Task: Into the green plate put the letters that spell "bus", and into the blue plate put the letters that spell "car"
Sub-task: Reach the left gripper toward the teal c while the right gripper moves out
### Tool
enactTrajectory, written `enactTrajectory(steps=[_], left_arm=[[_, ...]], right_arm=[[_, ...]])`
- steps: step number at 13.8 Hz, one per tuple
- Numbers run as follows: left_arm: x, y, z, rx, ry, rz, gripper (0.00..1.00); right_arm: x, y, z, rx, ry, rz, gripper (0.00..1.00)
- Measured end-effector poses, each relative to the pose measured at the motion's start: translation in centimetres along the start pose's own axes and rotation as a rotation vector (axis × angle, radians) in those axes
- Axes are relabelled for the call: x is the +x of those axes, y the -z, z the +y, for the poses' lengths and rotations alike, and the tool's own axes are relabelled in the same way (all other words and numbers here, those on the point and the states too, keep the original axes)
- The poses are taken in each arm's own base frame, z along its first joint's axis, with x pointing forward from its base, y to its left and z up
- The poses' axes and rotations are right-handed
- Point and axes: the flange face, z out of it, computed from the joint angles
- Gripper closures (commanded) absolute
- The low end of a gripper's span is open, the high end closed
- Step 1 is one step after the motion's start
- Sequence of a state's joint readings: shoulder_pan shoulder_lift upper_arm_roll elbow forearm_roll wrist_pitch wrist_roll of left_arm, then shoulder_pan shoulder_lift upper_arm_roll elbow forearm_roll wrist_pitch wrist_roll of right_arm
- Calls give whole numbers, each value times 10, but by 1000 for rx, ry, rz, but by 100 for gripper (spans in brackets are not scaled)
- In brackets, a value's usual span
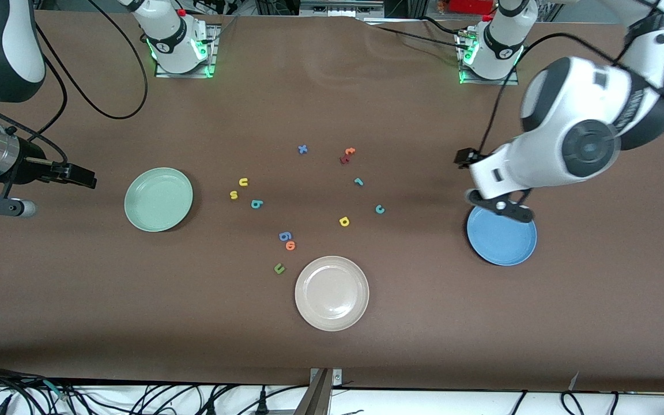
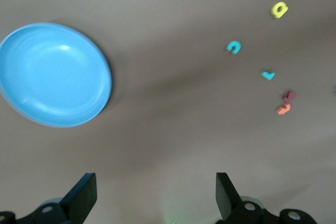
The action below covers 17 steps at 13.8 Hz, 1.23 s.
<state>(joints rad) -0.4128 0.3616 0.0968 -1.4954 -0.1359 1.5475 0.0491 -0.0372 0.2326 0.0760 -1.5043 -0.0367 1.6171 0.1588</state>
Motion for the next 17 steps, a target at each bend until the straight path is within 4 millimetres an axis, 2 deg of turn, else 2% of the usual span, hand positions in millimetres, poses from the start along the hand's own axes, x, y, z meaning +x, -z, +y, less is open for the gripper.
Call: enactTrajectory(steps=[5, 7, 10, 13, 15, 17], left_arm=[[29, -56, 95, 43, 124, 53, 0], [36, -82, 120, 50, 141, 86, 0], [41, -115, 132, 36, 127, 139, 0], [41, -167, 147, 11, 134, 218, 0], [37, -205, 146, 2, 135, 263, 0], [36, -234, 141, 5, 139, 273, 0]], right_arm=[[0, 0, 0, 0, 0, 0, 0], [0, 0, 0, 0, 0, 0, 0], [-1, 0, 0, -1, -2, -5, 0], [-4, -4, -9, -4, -25, -28, 0], [-8, -9, -34, -12, -27, -44, 0], [-12, -19, -67, -23, -56, -58, 0]])
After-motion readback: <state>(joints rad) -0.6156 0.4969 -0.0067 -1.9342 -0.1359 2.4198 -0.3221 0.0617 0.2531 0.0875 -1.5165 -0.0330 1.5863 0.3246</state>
